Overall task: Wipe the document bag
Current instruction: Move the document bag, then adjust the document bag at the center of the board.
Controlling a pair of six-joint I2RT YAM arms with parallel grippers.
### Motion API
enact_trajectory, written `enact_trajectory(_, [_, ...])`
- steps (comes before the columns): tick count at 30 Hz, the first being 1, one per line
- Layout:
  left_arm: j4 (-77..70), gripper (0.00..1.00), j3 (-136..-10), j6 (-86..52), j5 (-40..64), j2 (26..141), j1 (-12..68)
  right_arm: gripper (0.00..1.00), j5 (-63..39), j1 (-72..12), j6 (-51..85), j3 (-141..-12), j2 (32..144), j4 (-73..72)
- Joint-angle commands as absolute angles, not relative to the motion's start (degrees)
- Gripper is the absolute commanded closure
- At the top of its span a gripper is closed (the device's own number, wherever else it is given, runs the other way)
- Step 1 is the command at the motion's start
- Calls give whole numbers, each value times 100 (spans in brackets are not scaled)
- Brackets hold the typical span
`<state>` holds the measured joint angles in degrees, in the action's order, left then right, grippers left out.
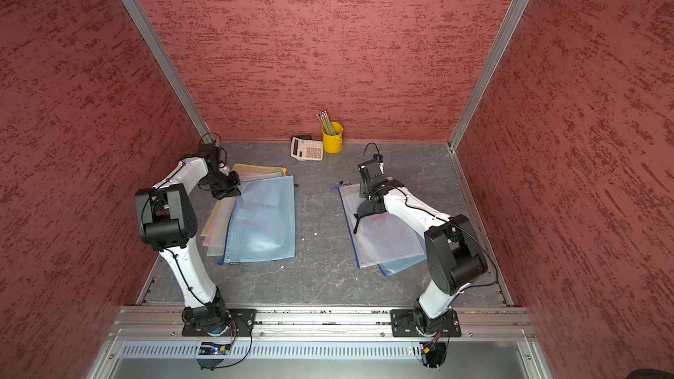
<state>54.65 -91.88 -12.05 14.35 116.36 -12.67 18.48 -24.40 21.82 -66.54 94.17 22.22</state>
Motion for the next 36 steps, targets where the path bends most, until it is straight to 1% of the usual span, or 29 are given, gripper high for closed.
enact_trajectory(1, [5242,68,-9391,-1046,1294,11625,-1349,100,1781,-2311,2235,-6614,9036,2081])
enact_trajectory(2, [5182,46,-9374,-1046,1340,11567,-1349,100,1702,-2262,2248,-6603,8984,2074])
enact_trajectory(3, [5118,40,-9345,-1079,1366,11496,-1338,100,1654,-2224,2275,-6594,8954,2070])
enact_trajectory(6, [5052,29,-9274,-1234,1260,11202,-1237,100,1599,-2041,2247,-6583,8828,2135])
enact_trajectory(7, [5085,27,-9268,-1305,1230,11078,-1178,100,1579,-1954,2217,-6570,8770,2156])
enact_trajectory(9, [5200,27,-9245,-1530,1245,10833,-1004,100,1581,-1755,2172,-6507,8634,2188])
enact_trajectory(10, [5199,26,-9180,-1663,1409,10697,-844,100,1554,-1624,2155,-6460,8553,2213])
enact_trajectory(13, [5197,23,-8986,-1971,1633,10425,-25,100,1395,-1223,2106,-6293,8355,2195])
enact_trajectory(15, [4962,22,-8816,-2389,2013,10397,532,100,1276,-1069,2033,-6207,8394,2215])
enact_trajectory(17, [4639,22,-8712,-2809,2260,10489,1149,100,1349,-1040,1927,-6111,8588,2243])
enact_trajectory(19, [4474,21,-8802,-3092,2280,10704,1756,100,1327,-1043,1938,-5940,8746,2185])
enact_trajectory(22, [4003,20,-8944,-3587,2624,11224,2426,100,1150,-1045,2032,-5568,8877,1897])
enact_trajectory(24, [3705,20,-9070,-3973,2866,11618,2703,100,1054,-1046,2080,-5392,8920,1786])
enact_trajectory(28, [3551,19,-9574,-4364,2882,12339,3146,100,944,-1046,2067,-5167,8931,1670])
enact_trajectory(32, [3783,18,-10033,-4529,2520,12886,3356,100,812,-1046,2063,-5057,8947,1583])
enact_trajectory(36, [3893,18,-10314,-4639,2169,13169,3502,100,663,-1054,2074,-4929,9034,1482])
